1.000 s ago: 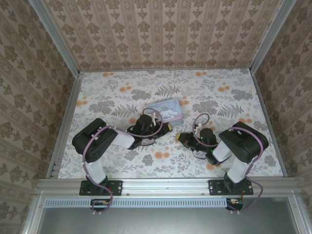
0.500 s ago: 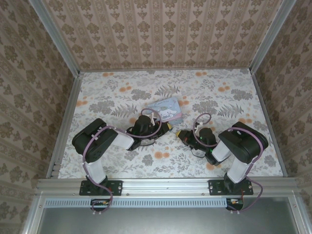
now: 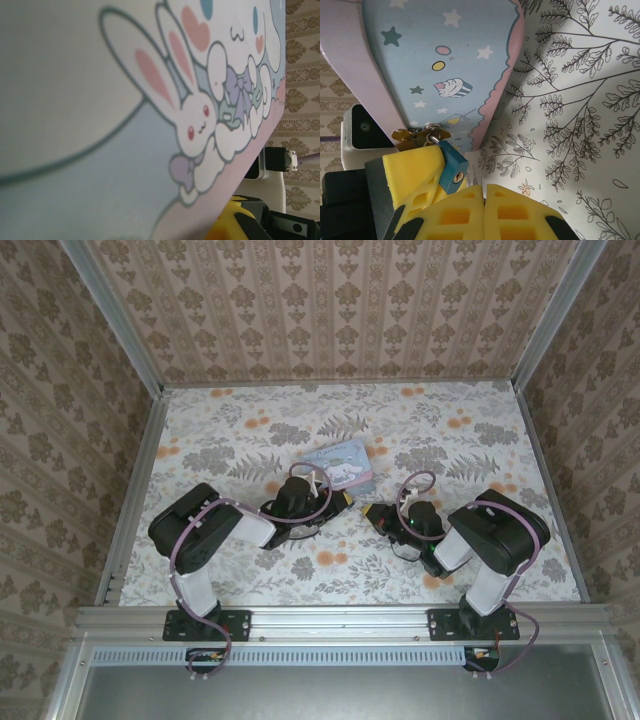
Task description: Unlock the padlock with the key
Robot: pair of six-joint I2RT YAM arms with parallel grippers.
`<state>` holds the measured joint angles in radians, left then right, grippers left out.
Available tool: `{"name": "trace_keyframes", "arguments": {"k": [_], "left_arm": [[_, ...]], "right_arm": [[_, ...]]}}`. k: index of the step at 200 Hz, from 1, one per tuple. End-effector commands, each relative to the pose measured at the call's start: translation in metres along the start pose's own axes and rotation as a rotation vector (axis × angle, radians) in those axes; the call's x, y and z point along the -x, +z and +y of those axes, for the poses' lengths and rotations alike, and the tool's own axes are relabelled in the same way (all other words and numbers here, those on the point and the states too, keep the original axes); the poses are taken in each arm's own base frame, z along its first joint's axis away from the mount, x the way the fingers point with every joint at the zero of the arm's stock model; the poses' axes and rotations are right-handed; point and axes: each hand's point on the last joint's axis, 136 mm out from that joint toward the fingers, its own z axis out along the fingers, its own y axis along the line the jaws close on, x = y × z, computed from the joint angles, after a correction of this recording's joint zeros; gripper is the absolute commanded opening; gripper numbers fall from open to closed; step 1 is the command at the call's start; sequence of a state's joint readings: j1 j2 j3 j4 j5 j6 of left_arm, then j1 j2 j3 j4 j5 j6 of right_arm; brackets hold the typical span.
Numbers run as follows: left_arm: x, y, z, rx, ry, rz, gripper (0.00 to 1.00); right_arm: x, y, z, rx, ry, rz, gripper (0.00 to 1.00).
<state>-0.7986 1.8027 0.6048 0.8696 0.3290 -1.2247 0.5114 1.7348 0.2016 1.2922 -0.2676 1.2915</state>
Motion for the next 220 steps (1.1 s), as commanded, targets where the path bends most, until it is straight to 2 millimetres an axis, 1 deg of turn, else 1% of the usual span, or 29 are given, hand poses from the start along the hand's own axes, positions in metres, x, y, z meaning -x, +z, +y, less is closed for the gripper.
{"name": "trace_keyframes", "arguments": {"k": [1, 136, 220], "left_arm": [[-0.004, 0.007, 0.004, 0.011, -0.059, 0.012, 0.0], [-0.012, 0.011, 0.005, 0.025, -0.053, 0.025, 0.0], [-0.016, 0.012, 0.007, 0.045, -0.037, 0.031, 0.0]], "right_arm": [[0.003, 0.005, 0.009, 0.033, 0.0, -0.017, 0.0], [0.002, 0.008, 0.018, 0.057, -0.005, -0.012, 0.0], [0.004, 0.004, 0.027, 0.08, -0.01, -0.021, 0.0]]}}
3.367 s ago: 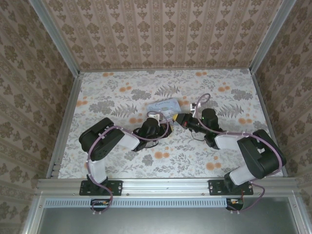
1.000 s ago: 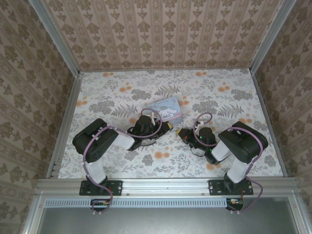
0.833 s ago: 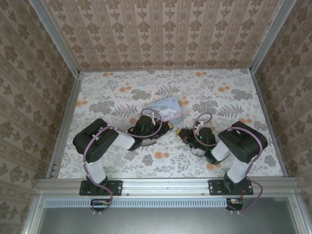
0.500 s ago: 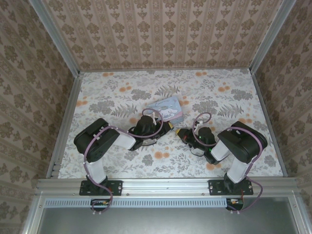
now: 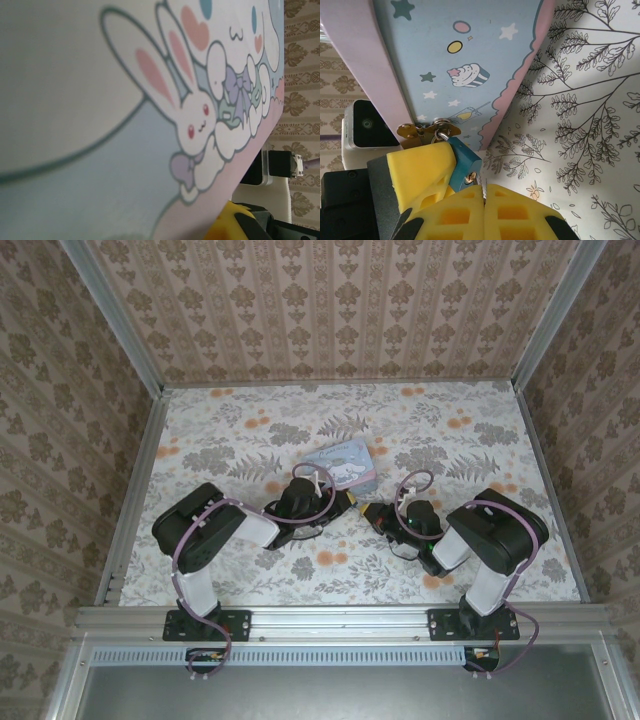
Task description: Unlock the padlock with the key
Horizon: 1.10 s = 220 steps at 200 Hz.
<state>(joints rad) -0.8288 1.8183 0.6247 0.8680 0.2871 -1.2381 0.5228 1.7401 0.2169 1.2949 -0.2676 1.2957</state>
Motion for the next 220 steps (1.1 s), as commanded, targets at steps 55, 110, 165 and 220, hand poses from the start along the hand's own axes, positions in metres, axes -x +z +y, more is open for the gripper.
{"name": "trace_keyframes", "arguments": {"k": [55, 110, 165, 220], "left_arm": [[-0.014, 0.007, 0.011, 0.049, -0.025, 0.048, 0.0], [-0.016, 0.008, 0.012, 0.056, -0.024, 0.052, 0.0], [-0.016, 0.008, 0.01, 0.053, -0.024, 0.053, 0.0], [-0.019, 0.009, 0.015, 0.061, -0.027, 0.058, 0.0]], "right_arm": [[0.007, -0.001, 0.024, 0.071, -0.01, -0.031, 0.0], [0.009, -0.002, 0.024, 0.07, -0.011, -0.038, 0.0], [0.015, -0.005, 0.025, 0.075, -0.01, -0.059, 0.0], [0.018, -0.006, 0.026, 0.076, -0.011, -0.063, 0.0]]}}
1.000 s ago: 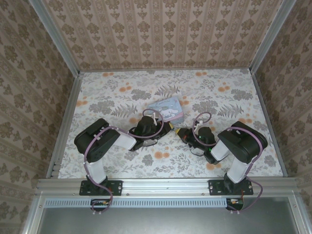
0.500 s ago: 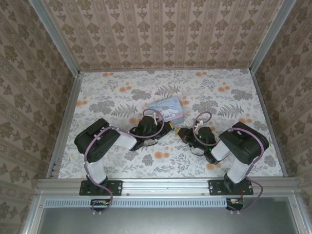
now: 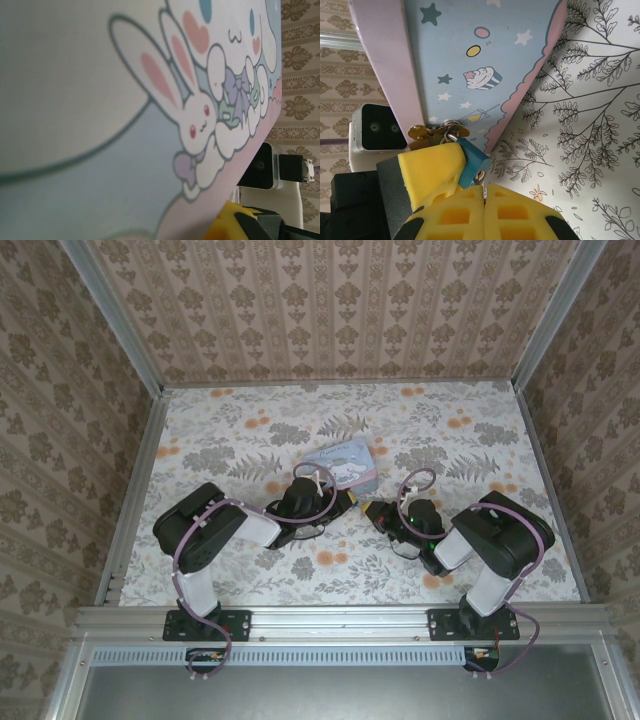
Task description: Unlock the padlock with the key
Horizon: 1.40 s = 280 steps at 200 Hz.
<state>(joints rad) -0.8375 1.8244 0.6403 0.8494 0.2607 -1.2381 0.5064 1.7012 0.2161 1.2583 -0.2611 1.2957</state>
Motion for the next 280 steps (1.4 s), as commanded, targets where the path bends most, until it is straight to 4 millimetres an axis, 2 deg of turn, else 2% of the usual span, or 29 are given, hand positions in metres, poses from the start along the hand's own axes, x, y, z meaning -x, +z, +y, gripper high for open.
{"name": "trace_keyframes", "arguments": {"k": [1, 61, 128, 191, 219, 280], "left_arm": [[-0.02, 0.006, 0.013, 0.044, -0.025, 0.072, 0.0], [-0.019, 0.008, -0.005, -0.01, -0.066, 0.079, 0.0], [-0.018, 0.007, -0.037, -0.127, -0.151, 0.086, 0.0], [-0.022, 0.009, -0.028, -0.103, -0.165, 0.096, 0.0], [-0.024, 0.012, -0.024, -0.098, -0.176, 0.103, 0.0], [-0.02, 0.011, -0.035, -0.142, -0.238, 0.094, 0.0]], "right_arm": [[0.011, -0.003, 0.024, 0.08, -0.014, -0.041, 0.0], [0.012, -0.001, 0.021, 0.072, -0.026, -0.046, 0.0], [0.022, 0.001, 0.032, 0.101, -0.047, -0.082, 0.0], [0.035, 0.001, 0.046, 0.139, -0.044, -0.108, 0.0], [0.034, 0.001, 0.051, 0.154, -0.046, -0.1, 0.0], [0.028, 0.006, 0.047, 0.149, -0.074, -0.06, 0.0]]}}
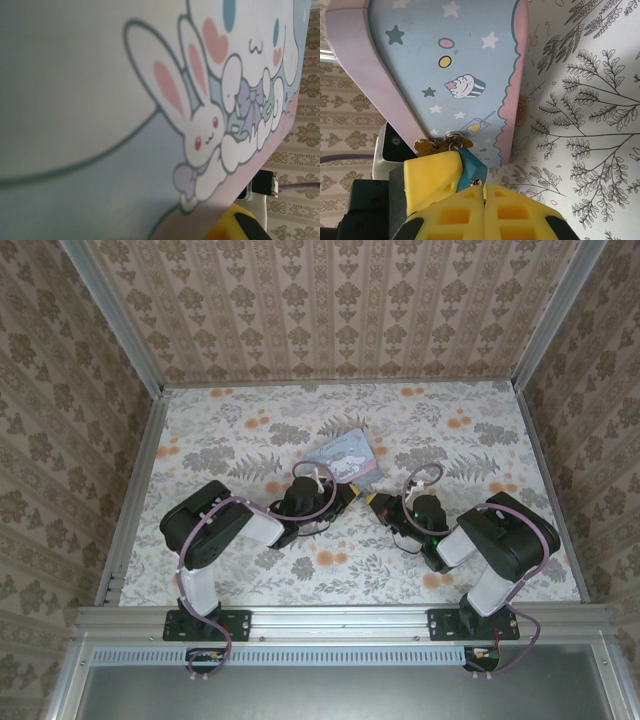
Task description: Unlock the padlock with the key
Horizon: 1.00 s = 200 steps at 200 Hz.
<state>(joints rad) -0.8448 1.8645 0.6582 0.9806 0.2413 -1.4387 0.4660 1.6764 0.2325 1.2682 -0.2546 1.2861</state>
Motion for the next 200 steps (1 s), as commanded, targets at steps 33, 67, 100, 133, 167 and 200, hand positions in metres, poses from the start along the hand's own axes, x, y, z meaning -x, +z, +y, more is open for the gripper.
{"name": "trace_keyframes", "arguments": {"k": [33, 67, 100, 133, 167, 200], "left_arm": [[-0.031, 0.004, -0.019, -0.06, -0.165, 0.121, 0.0], [-0.031, 0.003, -0.026, -0.058, -0.229, 0.117, 0.0], [-0.03, -0.003, -0.029, -0.003, -0.217, 0.115, 0.0], [-0.024, -0.007, -0.038, 0.004, -0.156, 0.104, 0.0], [-0.023, -0.004, -0.044, -0.011, -0.107, 0.106, 0.0], [-0.022, 0.0, -0.047, -0.03, -0.108, 0.101, 0.0]], "right_arm": [[0.0, 0.013, 0.042, 0.148, -0.142, 0.047, 0.0], [-0.001, 0.013, 0.051, 0.182, -0.219, 0.065, 0.0], [-0.001, 0.015, 0.052, 0.193, -0.272, 0.077, 0.0], [0.002, 0.016, 0.047, 0.186, -0.28, 0.085, 0.0], [0.002, 0.017, 0.05, 0.191, -0.24, 0.089, 0.0], [0.003, 0.015, 0.047, 0.175, -0.183, 0.076, 0.0]]}}
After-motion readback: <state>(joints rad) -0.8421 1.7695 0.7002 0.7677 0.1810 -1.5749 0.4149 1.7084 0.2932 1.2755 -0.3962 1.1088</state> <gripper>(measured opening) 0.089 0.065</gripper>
